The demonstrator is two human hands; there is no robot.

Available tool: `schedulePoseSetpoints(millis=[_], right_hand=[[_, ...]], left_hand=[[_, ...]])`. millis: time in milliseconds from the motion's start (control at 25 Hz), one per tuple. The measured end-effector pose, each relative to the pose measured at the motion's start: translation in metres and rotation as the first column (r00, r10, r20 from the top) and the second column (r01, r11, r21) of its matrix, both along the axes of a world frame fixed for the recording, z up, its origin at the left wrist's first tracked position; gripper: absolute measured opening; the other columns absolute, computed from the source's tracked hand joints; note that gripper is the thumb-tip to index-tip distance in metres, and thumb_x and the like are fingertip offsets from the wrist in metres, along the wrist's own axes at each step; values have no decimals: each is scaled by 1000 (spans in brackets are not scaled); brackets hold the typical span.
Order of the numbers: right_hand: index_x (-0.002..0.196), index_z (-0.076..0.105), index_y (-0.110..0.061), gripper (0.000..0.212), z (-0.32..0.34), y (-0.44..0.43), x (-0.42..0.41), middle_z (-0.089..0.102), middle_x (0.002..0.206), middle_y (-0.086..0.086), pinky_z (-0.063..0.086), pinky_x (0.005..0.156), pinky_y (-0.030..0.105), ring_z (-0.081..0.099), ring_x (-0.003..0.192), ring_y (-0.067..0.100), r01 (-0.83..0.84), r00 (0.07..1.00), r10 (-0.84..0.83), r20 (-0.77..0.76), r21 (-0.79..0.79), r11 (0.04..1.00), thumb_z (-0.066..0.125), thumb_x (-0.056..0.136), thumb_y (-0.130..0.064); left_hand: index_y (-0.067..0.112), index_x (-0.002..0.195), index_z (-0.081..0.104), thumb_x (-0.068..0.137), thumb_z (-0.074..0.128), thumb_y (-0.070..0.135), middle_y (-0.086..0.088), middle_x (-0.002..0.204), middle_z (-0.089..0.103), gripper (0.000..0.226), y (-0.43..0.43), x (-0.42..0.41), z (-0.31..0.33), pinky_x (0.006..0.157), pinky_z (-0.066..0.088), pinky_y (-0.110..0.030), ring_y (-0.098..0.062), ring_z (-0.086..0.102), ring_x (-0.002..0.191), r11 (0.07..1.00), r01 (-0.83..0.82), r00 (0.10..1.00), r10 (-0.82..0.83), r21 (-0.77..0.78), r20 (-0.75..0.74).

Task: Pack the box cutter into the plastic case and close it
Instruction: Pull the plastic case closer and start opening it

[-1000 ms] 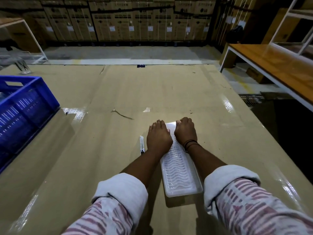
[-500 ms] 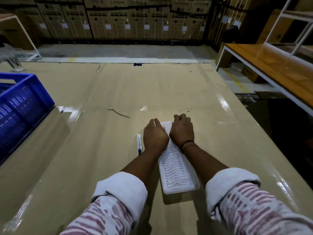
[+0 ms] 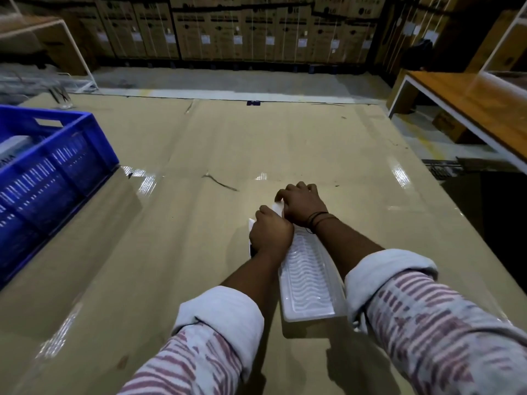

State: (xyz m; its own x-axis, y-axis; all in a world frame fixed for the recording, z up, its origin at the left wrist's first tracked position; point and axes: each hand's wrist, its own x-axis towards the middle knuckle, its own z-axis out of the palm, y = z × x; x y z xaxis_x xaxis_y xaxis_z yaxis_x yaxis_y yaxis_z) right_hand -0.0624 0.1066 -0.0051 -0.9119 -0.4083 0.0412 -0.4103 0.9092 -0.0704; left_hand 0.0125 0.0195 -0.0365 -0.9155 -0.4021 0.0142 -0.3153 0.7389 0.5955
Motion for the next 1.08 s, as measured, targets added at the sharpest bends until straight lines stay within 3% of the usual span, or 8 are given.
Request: schedulePoseSetpoints(millis=[200, 320, 480, 680, 800, 920, 1080], right_hand=[[118, 66, -28, 43, -7, 2, -7, 61, 123, -1, 29, 99, 42, 44, 119, 27, 42, 986, -12, 164, -182, 982, 46, 85, -8], [112, 67, -26, 41, -13, 8, -7, 62, 120, -1, 29, 97, 42, 45, 117, 27, 63, 990, -26, 141, -264, 962, 42, 87, -6], [109, 67, -26, 39, -14, 7, -8, 61, 117, -2, 27, 90, 37, 45, 115, 25, 32, 992, 5, 123, -296, 955, 43, 86, -5], [105, 70, -25, 45, -15, 8, -4, 65, 110, -3, 28, 85, 34, 50, 109, 25, 22, 1000, -20, 10, -357, 934, 42, 80, 0], [95, 69, -19, 34, -15, 10, 11, 65, 98, 0, 34, 78, 34, 58, 95, 27, 14, 986, -78, -145, -395, 919, 49, 74, -1], [91, 64, -11, 22, -17, 20, 46, 63, 93, 8, 46, 73, 37, 60, 85, 28, 82, 970, -182, -159, -493, 866, 47, 78, -15], [102, 63, -7, 20, -24, 38, 122, 60, 100, 11, 51, 73, 37, 59, 87, 29, -32, 973, -53, -227, -353, 935, 57, 84, -14]], left_hand=[[8, 122, 54, 93, 43, 25, -9, 116, 62, 36, 10, -6, -6, 65, 29, -29, -26, 67, 96, 984, 35, 999, -34, -174, 11], [2, 119, 52, 93, 50, 21, -13, 116, 62, 32, 13, -7, -3, 64, 39, -31, -30, 69, 95, 996, 17, 1000, -19, -82, -18], [1, 118, 51, 92, 53, 19, -14, 117, 62, 32, 12, -6, -4, 65, 43, -33, -32, 69, 95, 998, 9, 999, -13, -69, -49], [3, 117, 52, 93, 54, 21, -13, 116, 61, 30, 13, -5, -3, 65, 46, -34, -31, 69, 93, 998, -5, 995, -1, -64, -96], [4, 119, 52, 97, 54, 30, -14, 118, 61, 35, 12, -4, -3, 69, 53, -38, -32, 70, 95, 994, -12, 995, 2, -105, -103], [4, 118, 53, 99, 53, 48, -15, 117, 60, 49, 14, -2, -1, 67, 50, -40, -33, 70, 95, 994, -22, 993, 9, -108, -119], [5, 119, 50, 98, 54, 52, -15, 121, 57, 53, 15, -3, 0, 68, 48, -41, -36, 68, 101, 998, -16, 996, 11, -53, -93]])
